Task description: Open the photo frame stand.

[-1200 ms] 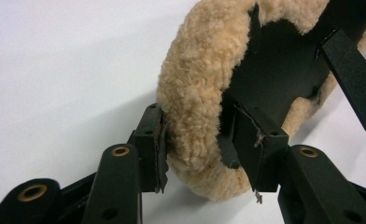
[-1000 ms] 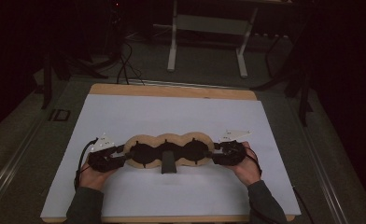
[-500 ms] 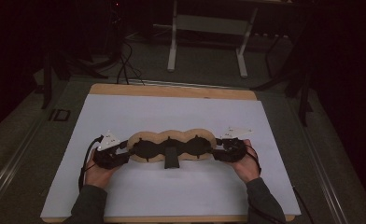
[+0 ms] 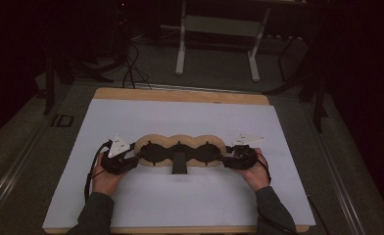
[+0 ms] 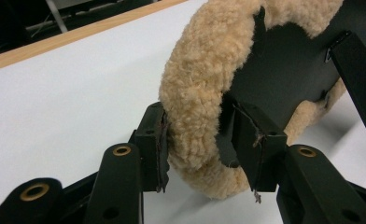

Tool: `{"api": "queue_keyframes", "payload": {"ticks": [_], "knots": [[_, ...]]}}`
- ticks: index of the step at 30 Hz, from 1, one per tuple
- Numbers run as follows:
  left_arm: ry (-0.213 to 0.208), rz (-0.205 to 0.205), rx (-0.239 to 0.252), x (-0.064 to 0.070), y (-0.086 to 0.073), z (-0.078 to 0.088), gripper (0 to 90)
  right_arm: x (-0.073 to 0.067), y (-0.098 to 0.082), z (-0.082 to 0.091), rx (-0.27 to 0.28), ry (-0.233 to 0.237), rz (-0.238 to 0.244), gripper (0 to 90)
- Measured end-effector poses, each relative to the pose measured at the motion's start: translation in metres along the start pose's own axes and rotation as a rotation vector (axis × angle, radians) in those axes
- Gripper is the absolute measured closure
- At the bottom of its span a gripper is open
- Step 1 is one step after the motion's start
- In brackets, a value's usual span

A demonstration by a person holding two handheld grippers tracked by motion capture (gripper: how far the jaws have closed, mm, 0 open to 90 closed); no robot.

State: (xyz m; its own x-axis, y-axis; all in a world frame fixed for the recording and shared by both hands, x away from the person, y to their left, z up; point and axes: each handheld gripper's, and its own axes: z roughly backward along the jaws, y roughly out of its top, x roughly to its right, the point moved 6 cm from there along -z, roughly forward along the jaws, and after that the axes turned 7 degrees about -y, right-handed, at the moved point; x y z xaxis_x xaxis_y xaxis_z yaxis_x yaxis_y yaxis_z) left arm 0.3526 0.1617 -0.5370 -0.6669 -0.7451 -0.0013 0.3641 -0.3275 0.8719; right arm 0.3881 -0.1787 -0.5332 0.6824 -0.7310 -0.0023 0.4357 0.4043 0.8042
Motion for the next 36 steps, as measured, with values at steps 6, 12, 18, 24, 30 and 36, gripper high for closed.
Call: {"api": "queue_keyframes", "payload": {"ticks": [6, 12, 18, 24, 30, 36], "knots": [[-0.009, 0.025, 0.009, 0.002, 0.001, 0.0, 55.9, 0.002, -0.006, 0.0, 0.0, 0.03, -0.05, 51.2], [-0.017, 0.038, 0.022, 0.004, -0.001, 0.002, 55.4, 0.002, -0.007, 0.0, 0.016, 0.044, -0.078, 50.3], [-0.05, 0.072, 0.023, 0.005, -0.004, 0.006, 54.4, 0.0, -0.01, 0.003, 0.031, 0.058, -0.09, 49.9], [-0.091, 0.104, -0.014, 0.002, -0.011, 0.006, 54.6, -0.001, -0.012, 0.005, 0.033, 0.057, -0.082, 50.0], [-0.11, 0.114, -0.06, 0.002, -0.017, 0.007, 56.9, -0.003, -0.014, 0.007, 0.033, 0.056, -0.077, 49.7], [-0.116, 0.113, -0.062, 0.007, -0.018, 0.01, 57.8, -0.006, -0.016, 0.012, 0.017, 0.062, -0.076, 48.1]]}}
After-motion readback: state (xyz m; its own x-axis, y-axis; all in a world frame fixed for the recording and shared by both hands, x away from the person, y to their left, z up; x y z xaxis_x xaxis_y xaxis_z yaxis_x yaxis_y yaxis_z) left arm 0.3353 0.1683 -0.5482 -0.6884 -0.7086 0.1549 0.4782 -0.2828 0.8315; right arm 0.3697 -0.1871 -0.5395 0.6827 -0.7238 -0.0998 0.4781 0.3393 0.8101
